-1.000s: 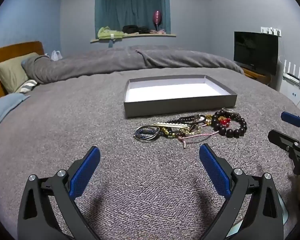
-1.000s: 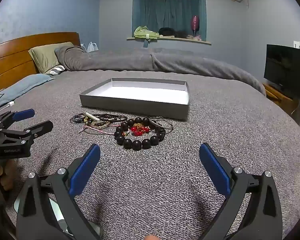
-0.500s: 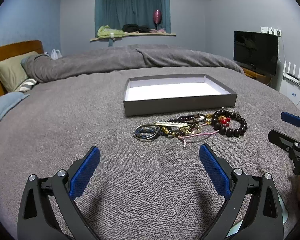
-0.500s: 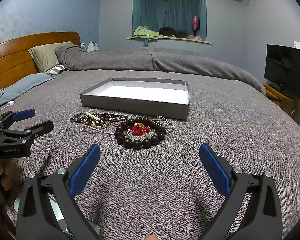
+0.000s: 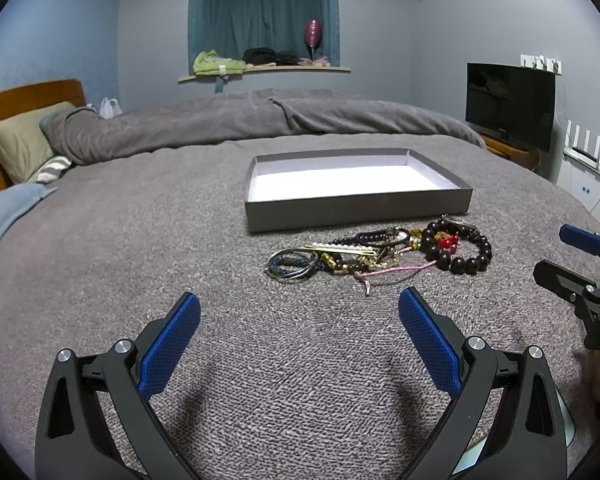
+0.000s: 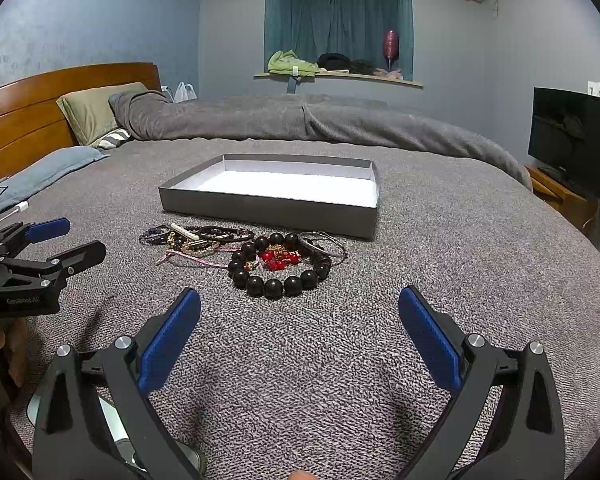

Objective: Organize jewelry

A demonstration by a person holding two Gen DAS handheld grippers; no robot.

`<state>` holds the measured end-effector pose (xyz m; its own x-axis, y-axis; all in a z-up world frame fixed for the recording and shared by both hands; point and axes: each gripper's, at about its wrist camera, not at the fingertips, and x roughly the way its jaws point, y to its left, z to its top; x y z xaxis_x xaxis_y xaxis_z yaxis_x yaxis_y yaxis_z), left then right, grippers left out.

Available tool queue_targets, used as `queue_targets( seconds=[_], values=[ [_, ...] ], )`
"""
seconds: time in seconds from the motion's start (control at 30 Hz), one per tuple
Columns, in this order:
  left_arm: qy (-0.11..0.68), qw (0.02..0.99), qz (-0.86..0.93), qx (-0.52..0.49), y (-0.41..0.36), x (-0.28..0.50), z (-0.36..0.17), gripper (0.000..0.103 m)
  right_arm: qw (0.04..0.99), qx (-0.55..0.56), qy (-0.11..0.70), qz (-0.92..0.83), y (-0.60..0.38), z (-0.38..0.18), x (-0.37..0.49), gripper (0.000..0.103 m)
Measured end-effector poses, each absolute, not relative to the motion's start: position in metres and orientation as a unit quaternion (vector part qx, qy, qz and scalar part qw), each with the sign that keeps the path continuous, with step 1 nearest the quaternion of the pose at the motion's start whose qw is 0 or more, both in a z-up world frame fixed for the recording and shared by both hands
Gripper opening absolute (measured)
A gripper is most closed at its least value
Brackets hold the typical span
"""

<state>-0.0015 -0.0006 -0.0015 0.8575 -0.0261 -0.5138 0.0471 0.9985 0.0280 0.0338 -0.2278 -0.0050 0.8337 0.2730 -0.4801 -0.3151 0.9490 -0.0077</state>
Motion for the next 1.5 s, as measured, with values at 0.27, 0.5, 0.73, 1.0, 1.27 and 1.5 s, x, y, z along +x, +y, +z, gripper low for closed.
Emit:
queue_targets(
  seconds=[0.27, 0.5, 0.73, 1.0, 1.27, 1.5],
  values=[
    [0.268, 0.963, -0.005, 0.021, 0.0009, 0.0007, -0.0016, 0.098, 0.956, -0.046, 0.245, 0.155, -0.2273, -0.0025, 0.0320, 0.098],
    [0.270, 0.963, 0.003, 0.020, 0.0018, 0.0008, -0.0026, 0.098, 0.955, -0.049, 0.248, 0.156, -0.2235, -0.0087, 0.0356, 0.098],
    [0.269, 0.963, 0.000, 0.023, 0.0029, 0.0004, -0.0028, 0.098, 0.954, -0.049, 0.252, 0.154, -0.2221, -0.0094, 0.0368, 0.098],
    [0.269, 0.963, 0.000, 0.022, 0.0013, -0.0003, -0.0032, 0.098, 0.954, -0.047, 0.252, 0.155, -0.2217, -0.0099, 0.0388, 0.098],
    [0.269, 0.963, 0.001, 0.023, -0.0006, 0.0001, -0.0037, 0.098, 0.954, -0.042, 0.254, 0.154, -0.2231, -0.0105, 0.0397, 0.098],
    [0.269, 0.963, 0.001, 0.023, -0.0004, 0.0001, -0.0038, 0.098, 0.953, -0.042, 0.256, 0.154, -0.2246, -0.0100, 0.0394, 0.098]
  ],
)
